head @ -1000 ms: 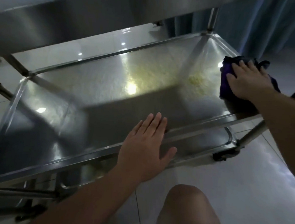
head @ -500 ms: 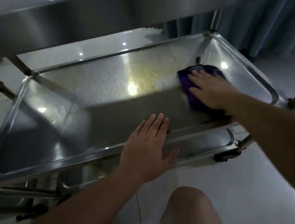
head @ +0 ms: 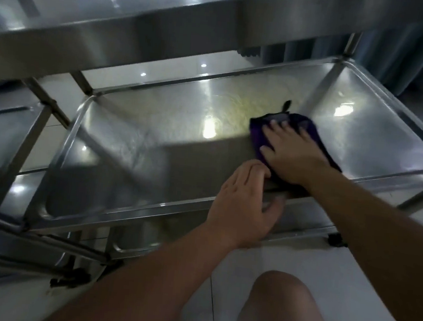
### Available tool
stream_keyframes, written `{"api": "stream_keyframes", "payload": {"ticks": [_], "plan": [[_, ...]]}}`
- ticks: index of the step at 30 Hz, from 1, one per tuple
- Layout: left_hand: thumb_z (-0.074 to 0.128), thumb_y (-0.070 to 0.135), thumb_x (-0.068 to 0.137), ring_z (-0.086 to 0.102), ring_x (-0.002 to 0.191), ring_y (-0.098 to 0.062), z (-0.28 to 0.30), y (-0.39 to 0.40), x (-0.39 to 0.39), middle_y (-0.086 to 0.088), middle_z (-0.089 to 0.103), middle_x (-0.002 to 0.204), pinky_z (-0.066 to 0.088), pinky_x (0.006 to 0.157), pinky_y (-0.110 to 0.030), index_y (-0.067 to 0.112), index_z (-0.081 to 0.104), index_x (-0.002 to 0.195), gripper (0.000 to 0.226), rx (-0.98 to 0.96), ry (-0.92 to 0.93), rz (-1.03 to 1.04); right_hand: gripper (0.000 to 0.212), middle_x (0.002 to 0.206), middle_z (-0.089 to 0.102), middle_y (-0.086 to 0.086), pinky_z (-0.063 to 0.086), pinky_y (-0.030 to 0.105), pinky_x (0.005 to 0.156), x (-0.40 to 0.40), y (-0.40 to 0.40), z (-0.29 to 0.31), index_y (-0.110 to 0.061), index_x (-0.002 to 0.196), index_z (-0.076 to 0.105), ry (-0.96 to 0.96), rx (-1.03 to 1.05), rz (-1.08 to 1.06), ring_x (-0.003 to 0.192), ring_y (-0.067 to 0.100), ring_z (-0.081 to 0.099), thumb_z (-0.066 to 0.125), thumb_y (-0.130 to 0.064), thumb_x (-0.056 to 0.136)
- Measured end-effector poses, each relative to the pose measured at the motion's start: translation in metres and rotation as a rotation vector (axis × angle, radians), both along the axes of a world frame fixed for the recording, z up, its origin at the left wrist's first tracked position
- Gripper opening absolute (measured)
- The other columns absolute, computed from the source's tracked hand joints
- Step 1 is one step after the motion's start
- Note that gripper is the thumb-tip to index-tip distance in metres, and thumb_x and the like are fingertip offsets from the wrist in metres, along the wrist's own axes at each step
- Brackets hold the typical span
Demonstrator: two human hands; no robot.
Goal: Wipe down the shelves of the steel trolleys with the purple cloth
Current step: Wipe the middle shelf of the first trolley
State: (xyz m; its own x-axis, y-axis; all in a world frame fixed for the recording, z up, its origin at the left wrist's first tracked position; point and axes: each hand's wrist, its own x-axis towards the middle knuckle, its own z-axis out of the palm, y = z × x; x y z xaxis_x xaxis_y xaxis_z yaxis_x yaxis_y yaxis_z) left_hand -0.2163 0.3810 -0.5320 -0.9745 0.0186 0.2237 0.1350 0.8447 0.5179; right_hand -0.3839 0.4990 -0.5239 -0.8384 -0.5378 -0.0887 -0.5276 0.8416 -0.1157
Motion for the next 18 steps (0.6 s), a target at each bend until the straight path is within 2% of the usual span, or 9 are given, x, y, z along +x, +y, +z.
{"api": "stream_keyframes", "payload": {"ticks": [2,4,8,11,13,15,18], "plan": [[0.061,0.037,0.101,0.047,0.12,-0.013,0.01,-0.016,0.002,0.003,0.046,0.13,0.044,0.106,-0.036,0.017,0.051,0.128,0.035,0.079,-0.002,0.075,0.072,0.173,-0.002,-0.008,-0.001,0.044,0.126,0.007,-0.006,-0.003,-0.029,0.165,0.006,-0.021,-0.023,0.054,0.159,0.013,-0.002,0.008,-0.057,0.099],[0.059,0.038,0.102,0.051,0.117,-0.017,0.016,-0.045,0.008,0.001,0.051,0.128,0.045,0.103,-0.038,0.017,0.054,0.129,0.034,0.004,-0.021,0.156,0.074,0.172,-0.001,-0.011,-0.003,0.041,0.125,-0.001,0.003,-0.002,-0.032,0.164,0.005,-0.041,-0.037,0.057,0.158,0.011,-0.002,0.005,-0.06,0.096],[0.055,0.038,0.104,0.055,0.13,-0.033,0.021,-0.146,0.041,-0.011,0.057,0.142,0.043,0.111,-0.046,0.015,0.057,0.139,0.042,-0.19,-0.118,0.377,0.065,0.173,0.008,-0.005,0.005,0.051,0.127,-0.029,0.037,-0.005,-0.025,0.164,0.018,0.019,-0.021,-0.146,0.159,0.018,0.006,0.02,-0.053,0.105],[0.043,0.051,0.105,0.048,0.142,-0.034,0.018,-0.22,0.076,-0.01,0.048,0.156,0.037,0.117,-0.057,0.022,0.045,0.149,0.053,-0.288,-0.224,0.557,0.066,0.173,0.008,-0.001,0.005,0.055,0.126,-0.033,0.041,-0.007,-0.022,0.164,0.017,-0.004,-0.015,-0.334,0.159,0.023,0.005,0.02,-0.051,0.104],[0.037,0.053,0.106,0.041,0.148,-0.033,0.012,-0.241,0.088,-0.01,0.043,0.161,0.032,0.12,-0.058,0.02,0.042,0.153,0.057,-0.287,-0.278,0.631,0.069,0.173,0.005,0.003,0.004,0.056,0.126,-0.022,0.017,-0.003,-0.02,0.164,0.014,-0.042,-0.03,-0.431,0.159,0.027,0.003,0.019,-0.049,0.102],[0.034,0.051,0.108,0.034,0.154,-0.028,0.002,-0.242,0.092,-0.008,0.04,0.165,0.027,0.125,-0.055,0.018,0.041,0.157,0.059,-0.265,-0.293,0.651,0.07,0.173,0.006,0.006,0.005,0.056,0.126,-0.003,-0.021,0.001,-0.017,0.164,0.014,-0.056,-0.049,-0.455,0.159,0.03,0.004,0.021,-0.048,0.102],[0.034,0.049,0.108,0.032,0.156,-0.025,-0.007,-0.238,0.092,-0.006,0.039,0.167,0.025,0.126,-0.053,0.018,0.041,0.159,0.06,-0.268,-0.254,0.668,0.069,0.173,0.009,0.008,0.008,0.055,0.126,0.032,-0.091,0.001,-0.015,0.163,0.017,0.002,-0.051,-0.32,0.158,0.031,0.009,0.022,-0.048,0.103]]}}
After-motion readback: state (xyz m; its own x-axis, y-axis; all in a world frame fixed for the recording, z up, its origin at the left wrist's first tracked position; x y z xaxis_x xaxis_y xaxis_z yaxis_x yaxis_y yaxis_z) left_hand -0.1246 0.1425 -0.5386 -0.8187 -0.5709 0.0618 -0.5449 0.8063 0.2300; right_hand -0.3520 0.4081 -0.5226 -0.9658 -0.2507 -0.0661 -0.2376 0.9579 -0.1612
